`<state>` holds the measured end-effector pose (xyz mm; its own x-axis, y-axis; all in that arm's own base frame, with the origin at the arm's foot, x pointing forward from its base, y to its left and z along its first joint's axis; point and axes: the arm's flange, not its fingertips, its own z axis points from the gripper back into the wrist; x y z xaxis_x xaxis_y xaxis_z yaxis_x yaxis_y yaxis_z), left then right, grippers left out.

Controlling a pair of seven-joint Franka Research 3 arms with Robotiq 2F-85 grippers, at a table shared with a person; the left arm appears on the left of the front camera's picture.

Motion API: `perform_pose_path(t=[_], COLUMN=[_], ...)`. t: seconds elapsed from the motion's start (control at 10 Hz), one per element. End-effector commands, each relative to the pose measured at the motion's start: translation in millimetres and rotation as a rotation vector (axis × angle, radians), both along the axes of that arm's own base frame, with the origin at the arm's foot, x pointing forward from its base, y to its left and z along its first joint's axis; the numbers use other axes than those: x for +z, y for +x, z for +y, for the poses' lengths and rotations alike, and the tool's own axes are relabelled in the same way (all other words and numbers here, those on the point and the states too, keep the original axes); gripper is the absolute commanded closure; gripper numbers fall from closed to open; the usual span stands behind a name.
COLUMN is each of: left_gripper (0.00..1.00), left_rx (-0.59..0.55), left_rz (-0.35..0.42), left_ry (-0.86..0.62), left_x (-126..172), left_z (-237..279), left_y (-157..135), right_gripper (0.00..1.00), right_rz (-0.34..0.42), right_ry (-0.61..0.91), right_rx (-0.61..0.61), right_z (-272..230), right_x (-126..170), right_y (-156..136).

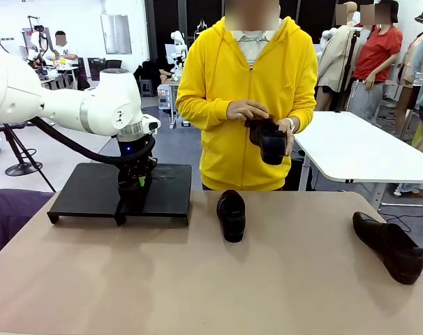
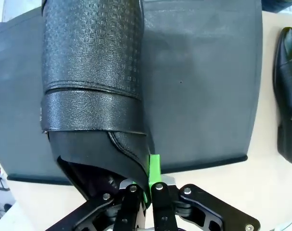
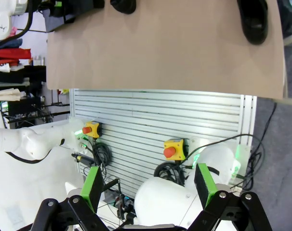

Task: Organize the shoes by placing them on the stand.
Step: Place the Shoe from the middle of the table onto the Shoes Stand.

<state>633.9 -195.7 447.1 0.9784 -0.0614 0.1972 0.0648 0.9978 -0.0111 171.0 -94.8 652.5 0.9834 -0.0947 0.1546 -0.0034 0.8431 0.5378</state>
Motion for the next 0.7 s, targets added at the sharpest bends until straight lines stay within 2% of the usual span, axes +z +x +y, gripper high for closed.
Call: perform_pose_path(t=[0.0, 0.1, 0.2, 0.6], left_gripper=[0.76, 0.17, 0.0, 0.0], left_rx=[0.026, 0.019, 0.011, -0.013], left_rz=[-0.006, 0.0, -0.002, -0.053], left_ry=[0.021, 0.017, 0.014, -0.02], left_x=[10, 9, 9, 28], left_z=[3, 3, 3, 10], left_y=[5, 6, 6, -13], right_gripper=[0.0, 0.0, 0.0, 0.0], right_rz=[-0.01, -0.01, -0.01, -0.01], right_ry=[0.012, 0.012, 0.012, 0.012], right_rx=[0.023, 0.023, 0.023, 0.023], right_z=[-1, -1, -1, -1], right_x=[4, 4, 4, 4], right_y=[-1, -1, -1, -1])
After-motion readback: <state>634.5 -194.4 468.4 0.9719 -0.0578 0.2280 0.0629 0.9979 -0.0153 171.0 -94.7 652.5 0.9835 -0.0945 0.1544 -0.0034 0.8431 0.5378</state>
